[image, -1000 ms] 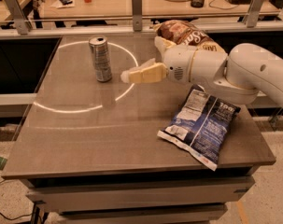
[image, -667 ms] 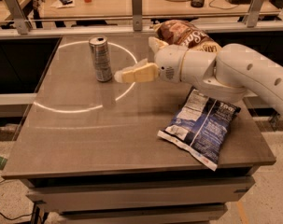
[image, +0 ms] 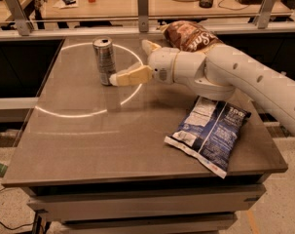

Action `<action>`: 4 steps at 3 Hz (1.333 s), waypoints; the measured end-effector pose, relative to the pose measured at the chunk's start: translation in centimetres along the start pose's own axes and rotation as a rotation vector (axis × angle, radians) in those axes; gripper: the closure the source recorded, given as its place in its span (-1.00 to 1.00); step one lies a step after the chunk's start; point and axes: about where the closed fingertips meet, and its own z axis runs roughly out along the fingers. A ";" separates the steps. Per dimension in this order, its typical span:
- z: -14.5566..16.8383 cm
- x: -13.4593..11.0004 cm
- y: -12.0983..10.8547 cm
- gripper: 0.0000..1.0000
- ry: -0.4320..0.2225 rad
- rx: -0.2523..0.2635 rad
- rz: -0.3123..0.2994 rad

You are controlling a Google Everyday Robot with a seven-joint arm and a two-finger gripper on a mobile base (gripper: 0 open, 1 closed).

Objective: Pick redbull can

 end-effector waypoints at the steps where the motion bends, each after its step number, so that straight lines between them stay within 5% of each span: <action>1: 1.9 1.0 -1.2 -1.00 0.002 -0.031 -0.007; 4: 7.6 0.5 -1.0 -1.00 -0.019 -0.126 -0.008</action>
Offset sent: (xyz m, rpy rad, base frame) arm 0.0516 0.0488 -0.0163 -0.0104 -0.0284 0.1117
